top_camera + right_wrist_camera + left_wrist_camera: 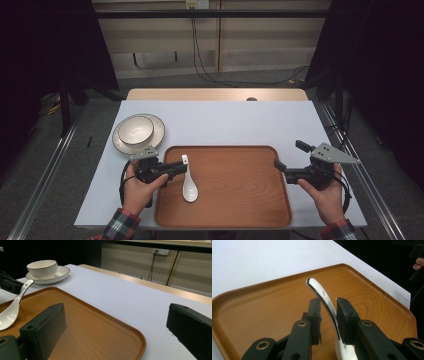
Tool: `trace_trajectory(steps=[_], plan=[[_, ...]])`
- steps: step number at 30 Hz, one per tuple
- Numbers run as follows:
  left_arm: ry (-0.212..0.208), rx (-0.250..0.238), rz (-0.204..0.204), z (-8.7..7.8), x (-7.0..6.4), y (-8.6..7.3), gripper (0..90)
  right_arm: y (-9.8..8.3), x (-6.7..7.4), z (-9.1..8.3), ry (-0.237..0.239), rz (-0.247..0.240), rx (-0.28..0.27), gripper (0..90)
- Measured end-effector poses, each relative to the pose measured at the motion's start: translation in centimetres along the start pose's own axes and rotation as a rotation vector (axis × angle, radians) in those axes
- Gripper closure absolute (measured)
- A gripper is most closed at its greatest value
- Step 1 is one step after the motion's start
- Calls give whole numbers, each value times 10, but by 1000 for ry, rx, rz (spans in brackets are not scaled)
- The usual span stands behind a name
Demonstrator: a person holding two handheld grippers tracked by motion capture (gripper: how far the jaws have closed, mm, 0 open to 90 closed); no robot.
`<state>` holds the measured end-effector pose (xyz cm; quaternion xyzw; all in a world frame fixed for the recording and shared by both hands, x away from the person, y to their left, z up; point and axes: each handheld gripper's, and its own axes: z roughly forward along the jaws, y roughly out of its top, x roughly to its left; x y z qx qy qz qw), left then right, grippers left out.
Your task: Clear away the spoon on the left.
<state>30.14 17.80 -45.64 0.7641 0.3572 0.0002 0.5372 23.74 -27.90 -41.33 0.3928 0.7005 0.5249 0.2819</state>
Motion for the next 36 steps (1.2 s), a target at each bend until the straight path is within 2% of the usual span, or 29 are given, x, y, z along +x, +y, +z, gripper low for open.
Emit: trace_trajectory(steps=[6,25,36], plan=[[9,17,6,2,1,-3,729,0,0,0,-2,3,-1,20],[24,28,6,4,1,-6,706,0,-1,0,3,1,0,20],[50,44,13,5,0,-8,682,0,0,2,13,-1,2,20]])
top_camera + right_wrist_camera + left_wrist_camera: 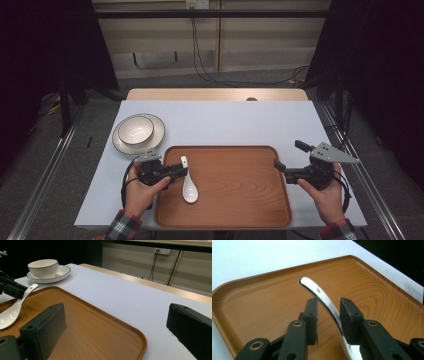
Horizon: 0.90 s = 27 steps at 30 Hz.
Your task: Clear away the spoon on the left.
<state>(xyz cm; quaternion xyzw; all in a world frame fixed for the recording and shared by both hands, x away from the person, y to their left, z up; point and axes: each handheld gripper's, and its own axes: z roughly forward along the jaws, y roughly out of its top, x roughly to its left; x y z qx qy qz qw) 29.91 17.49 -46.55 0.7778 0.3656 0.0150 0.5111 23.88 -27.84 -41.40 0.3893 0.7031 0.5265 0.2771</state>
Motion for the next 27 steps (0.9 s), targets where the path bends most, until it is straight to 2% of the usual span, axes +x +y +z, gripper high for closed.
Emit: trace_trajectory(steps=[6,10,11,19,27], plan=[[11,11,18,1,0,-1,655,1,1,-1,-4,-3,-6,22],[37,23,31,2,-1,-1,641,1,0,-2,-8,-3,-4,22],[30,21,33,2,0,-1,634,1,1,-2,-9,-5,-2,22],[54,-2,50,1,0,1,579,0,1,-2,-10,-6,-2,22],[51,-21,49,-2,0,3,533,0,1,-2,-11,-9,3,22]])
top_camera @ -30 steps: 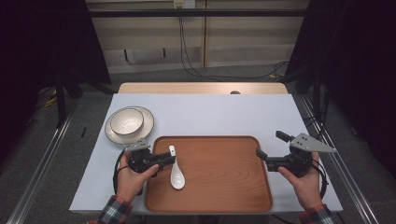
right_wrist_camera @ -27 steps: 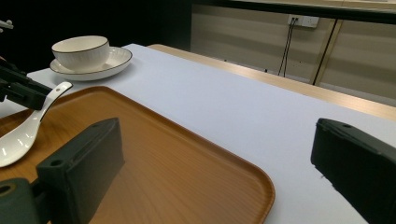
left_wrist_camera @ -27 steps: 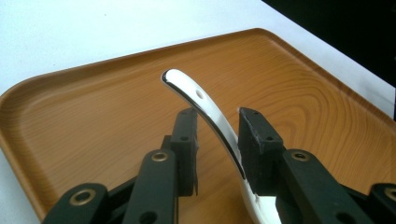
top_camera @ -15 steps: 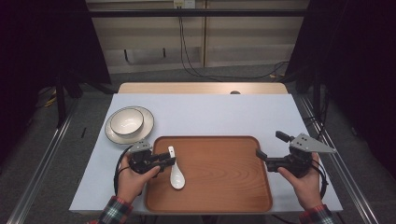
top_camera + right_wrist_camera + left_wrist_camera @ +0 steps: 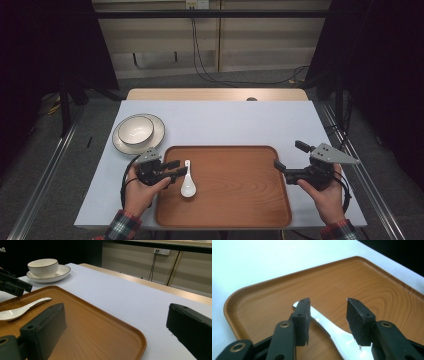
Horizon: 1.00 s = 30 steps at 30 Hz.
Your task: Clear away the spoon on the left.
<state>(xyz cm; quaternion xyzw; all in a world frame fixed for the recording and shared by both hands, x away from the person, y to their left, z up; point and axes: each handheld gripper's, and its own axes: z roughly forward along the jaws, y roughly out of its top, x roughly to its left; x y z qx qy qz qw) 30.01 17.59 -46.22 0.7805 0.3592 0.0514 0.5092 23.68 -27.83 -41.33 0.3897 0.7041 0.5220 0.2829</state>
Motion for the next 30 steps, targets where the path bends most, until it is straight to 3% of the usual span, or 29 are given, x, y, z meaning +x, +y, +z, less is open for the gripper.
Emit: trace_trajectory(steps=[9,13,16,22,23,30], plan=[[15,-69,5,-12,4,7,425,-1,-1,-1,-7,0,-2,21],[-19,-113,3,-18,6,10,374,-2,1,0,0,-2,4,21],[-20,-132,-2,-21,7,11,357,-2,2,0,6,-4,4,22],[-22,-151,4,-27,9,13,325,-2,1,-2,-2,1,-2,22],[1,-149,7,-29,8,14,314,-3,1,-2,-7,-2,-1,21],[-12,-183,11,-35,9,16,270,-4,0,-4,-14,2,-10,21]])
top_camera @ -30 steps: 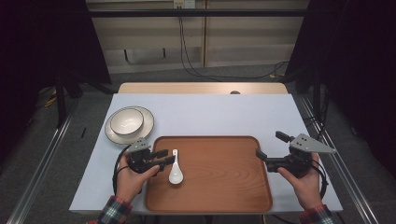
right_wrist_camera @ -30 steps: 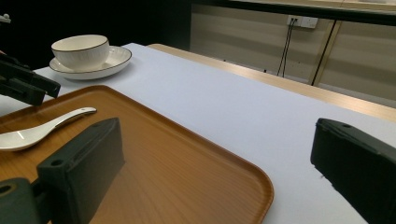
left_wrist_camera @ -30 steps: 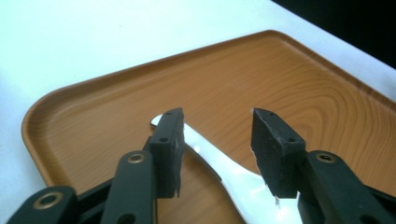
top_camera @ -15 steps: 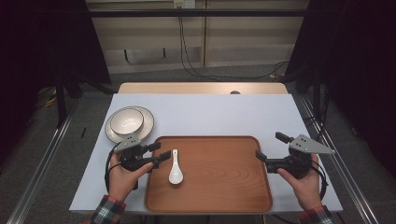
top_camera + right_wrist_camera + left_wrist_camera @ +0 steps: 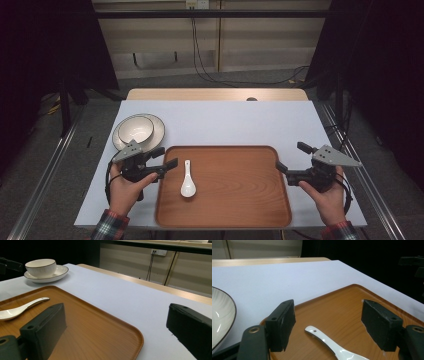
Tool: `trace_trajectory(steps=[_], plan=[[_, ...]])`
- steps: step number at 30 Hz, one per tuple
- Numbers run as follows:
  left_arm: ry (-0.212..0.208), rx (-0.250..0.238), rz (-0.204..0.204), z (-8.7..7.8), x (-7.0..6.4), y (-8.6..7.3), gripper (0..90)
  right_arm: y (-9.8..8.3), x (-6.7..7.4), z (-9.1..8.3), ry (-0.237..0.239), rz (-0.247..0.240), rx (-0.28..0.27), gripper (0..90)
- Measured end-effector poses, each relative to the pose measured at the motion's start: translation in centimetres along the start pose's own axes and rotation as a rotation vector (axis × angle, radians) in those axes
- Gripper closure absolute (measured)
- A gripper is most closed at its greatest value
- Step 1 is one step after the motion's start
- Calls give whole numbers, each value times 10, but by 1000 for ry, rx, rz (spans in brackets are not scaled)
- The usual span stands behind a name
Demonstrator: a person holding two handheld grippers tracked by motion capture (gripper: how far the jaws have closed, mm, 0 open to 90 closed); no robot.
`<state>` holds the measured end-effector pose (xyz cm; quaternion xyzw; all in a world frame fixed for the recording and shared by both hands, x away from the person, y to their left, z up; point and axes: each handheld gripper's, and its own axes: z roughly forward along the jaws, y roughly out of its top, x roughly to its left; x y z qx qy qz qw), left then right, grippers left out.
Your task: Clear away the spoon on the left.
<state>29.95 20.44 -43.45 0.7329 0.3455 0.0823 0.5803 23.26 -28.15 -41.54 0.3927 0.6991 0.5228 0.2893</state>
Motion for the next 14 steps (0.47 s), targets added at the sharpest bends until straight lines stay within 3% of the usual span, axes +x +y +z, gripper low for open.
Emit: trace_trajectory(steps=[14], plan=[[41,-6,-5,-5,-4,1,180,-4,-2,0,-3,8,14,21]])
